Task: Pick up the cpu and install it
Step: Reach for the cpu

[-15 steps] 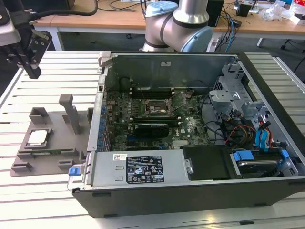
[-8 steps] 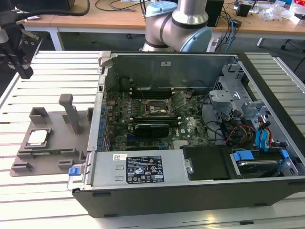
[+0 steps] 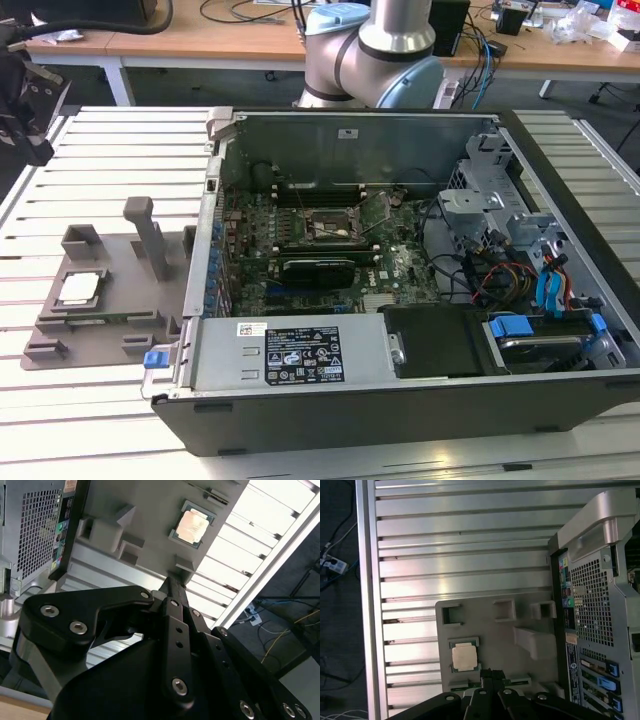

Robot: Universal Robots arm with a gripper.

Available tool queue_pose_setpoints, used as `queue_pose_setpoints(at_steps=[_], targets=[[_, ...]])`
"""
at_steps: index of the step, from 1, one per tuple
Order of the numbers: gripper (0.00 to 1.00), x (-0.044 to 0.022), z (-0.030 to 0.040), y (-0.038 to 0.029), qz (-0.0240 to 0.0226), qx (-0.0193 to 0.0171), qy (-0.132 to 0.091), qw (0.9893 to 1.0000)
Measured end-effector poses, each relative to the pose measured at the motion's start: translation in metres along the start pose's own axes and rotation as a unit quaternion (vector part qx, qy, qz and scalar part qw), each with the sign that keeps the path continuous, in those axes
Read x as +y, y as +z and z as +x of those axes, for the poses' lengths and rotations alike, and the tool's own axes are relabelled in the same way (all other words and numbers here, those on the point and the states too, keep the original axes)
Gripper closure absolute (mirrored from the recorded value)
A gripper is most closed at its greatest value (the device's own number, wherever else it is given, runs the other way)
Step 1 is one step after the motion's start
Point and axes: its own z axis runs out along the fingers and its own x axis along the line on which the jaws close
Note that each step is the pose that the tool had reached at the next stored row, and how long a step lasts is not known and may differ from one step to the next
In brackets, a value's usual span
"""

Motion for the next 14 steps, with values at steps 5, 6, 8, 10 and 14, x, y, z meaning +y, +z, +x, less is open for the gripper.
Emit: queue_pose_setpoints(at_steps=[5, 6, 8, 10, 14], targets=[[0.89, -0.0008, 0.0103, 0.0, 0.0, 0.0, 0.0, 1.0], [0.89, -0.0009, 0.0119, 0.0, 0.0, 0.0, 0.0, 1.0], [0.89, -0.001, 0.0137, 0.0, 0.0, 0.0, 0.0, 1.0], [0.89, -0.0012, 0.0153, -0.0001, 0.0, 0.0, 0.0, 1.0], [0.89, -0.0018, 0.0234, -0.0001, 0.0, 0.0, 0.0, 1.0]])
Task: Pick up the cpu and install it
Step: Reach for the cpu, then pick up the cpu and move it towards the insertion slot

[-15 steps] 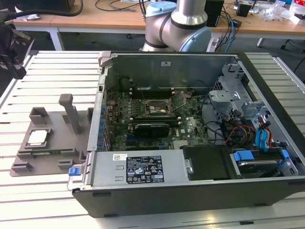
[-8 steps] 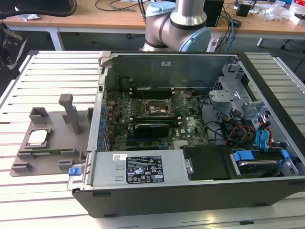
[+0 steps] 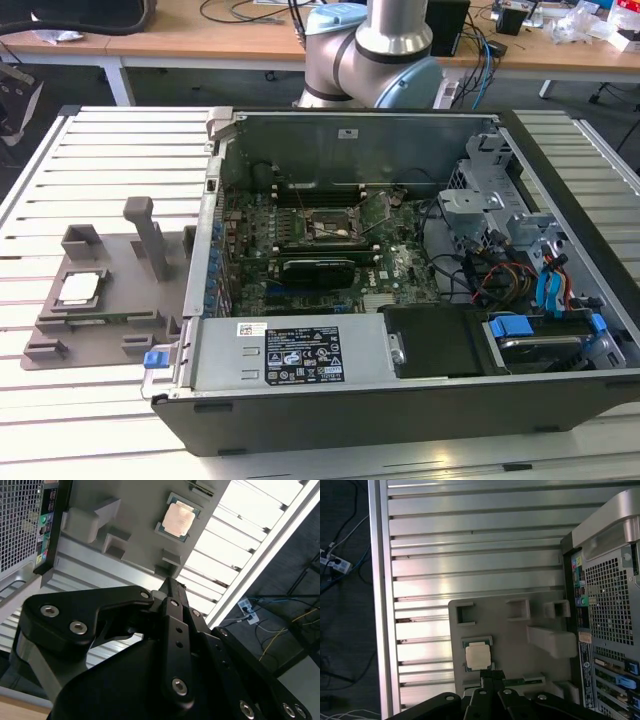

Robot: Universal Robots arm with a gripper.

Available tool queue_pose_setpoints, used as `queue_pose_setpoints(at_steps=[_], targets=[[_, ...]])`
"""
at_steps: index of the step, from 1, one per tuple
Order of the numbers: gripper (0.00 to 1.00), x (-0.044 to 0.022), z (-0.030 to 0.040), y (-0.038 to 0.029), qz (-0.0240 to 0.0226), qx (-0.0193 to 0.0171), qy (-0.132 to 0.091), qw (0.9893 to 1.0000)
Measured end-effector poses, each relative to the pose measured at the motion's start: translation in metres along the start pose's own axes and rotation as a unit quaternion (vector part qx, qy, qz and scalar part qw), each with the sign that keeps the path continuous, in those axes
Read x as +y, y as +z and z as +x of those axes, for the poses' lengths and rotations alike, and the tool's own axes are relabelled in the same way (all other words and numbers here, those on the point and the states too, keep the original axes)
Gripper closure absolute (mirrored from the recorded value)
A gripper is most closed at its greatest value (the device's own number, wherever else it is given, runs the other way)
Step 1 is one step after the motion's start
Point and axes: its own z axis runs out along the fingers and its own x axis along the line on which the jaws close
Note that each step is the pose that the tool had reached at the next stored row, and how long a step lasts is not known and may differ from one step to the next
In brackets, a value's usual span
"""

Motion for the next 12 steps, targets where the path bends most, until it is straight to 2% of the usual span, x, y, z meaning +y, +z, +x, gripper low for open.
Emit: queue_pose_setpoints(at_steps=[4, 12], targets=[[0.89, -0.0007, 0.01, 0.0, 0.0, 0.0, 0.0, 1.0], [0.89, -0.0008, 0.0112, 0.0, 0.0, 0.0, 0.0, 1.0]])
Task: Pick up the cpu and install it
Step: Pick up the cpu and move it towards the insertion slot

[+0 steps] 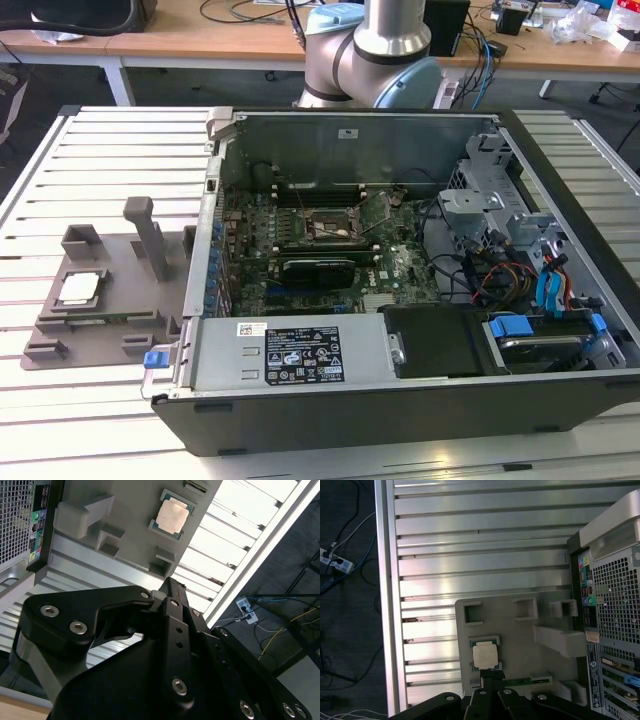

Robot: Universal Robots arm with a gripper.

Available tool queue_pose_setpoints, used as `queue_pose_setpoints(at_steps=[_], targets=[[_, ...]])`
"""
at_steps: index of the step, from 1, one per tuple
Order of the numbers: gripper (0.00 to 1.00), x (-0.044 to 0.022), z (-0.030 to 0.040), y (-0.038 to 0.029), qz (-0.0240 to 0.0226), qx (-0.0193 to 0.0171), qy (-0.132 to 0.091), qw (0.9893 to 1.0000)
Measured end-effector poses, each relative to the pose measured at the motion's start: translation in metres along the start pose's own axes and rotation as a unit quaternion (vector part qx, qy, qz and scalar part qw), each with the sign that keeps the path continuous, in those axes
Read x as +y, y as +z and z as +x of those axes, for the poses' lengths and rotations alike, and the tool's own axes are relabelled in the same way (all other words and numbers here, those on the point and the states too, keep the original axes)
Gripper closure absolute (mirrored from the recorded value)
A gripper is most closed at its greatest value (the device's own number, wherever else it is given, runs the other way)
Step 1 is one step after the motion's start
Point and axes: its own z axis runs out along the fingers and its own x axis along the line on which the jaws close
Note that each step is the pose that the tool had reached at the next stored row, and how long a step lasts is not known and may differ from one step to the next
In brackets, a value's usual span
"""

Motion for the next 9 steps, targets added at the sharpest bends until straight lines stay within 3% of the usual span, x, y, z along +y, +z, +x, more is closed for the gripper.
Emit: queue_pose_setpoints(at_steps=[7, 8, 9], targets=[[0.89, 0.0, 0.0006, 0.0, 0.0, 0.0, 0.0, 1.0], [0.83, 0.0, 0.0006, 0.0, 0.0, 0.0, 0.0, 1.0], [0.71, -0.0001, 0.0007, 0.0, 0.0, 0.0, 0.0, 1.0]])
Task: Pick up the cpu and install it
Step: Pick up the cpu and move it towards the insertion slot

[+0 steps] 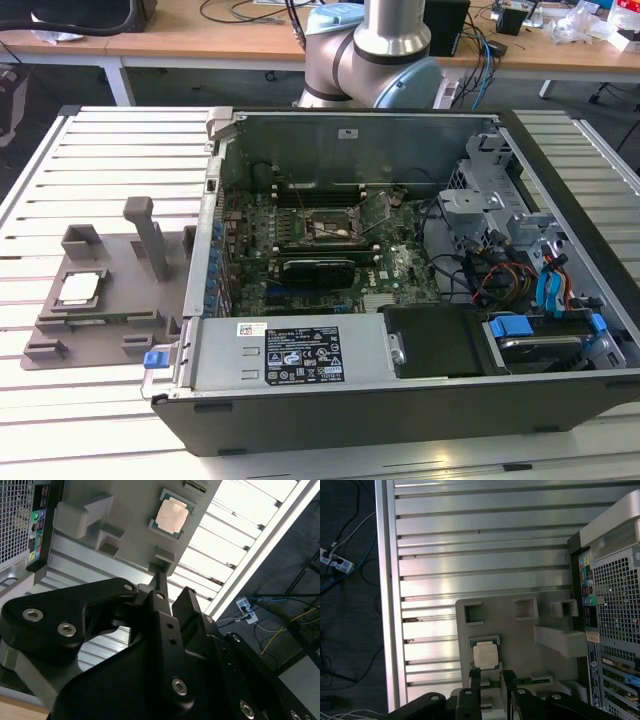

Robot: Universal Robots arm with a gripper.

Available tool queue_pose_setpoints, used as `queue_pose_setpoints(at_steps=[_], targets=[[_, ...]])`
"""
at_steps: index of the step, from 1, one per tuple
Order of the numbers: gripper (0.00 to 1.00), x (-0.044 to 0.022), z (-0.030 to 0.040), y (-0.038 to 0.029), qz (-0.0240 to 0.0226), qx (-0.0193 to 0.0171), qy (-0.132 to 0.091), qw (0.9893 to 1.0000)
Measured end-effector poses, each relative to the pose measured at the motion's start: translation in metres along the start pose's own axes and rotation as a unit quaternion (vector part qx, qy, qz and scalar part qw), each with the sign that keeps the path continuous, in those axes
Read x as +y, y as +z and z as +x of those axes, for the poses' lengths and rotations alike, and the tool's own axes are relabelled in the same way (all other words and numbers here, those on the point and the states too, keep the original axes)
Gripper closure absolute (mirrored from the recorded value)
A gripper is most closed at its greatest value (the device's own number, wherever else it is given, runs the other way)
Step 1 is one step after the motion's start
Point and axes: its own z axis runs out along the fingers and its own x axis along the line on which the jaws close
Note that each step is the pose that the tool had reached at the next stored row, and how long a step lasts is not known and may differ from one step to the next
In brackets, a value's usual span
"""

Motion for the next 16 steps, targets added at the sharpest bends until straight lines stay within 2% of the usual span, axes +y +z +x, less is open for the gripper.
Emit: queue_pose_setpoints(at_steps=[4, 6, 8, 16], targets=[[0.45, 0.0, 0.0003, 0.0, 0.0, 0.0, 0.0, 1.0], [0.45, 0.0, 0.0004, 0.0, 0.0, 0.0, 0.0, 1.0], [0.45, -0.0001, 0.0004, 0.001, 0.0065, -0.0005, 0.0, 1.0], [0.45, -0.0004, 0.0006, 0.0085, 0.0071, -0.0005, 0.0, 1.0]])
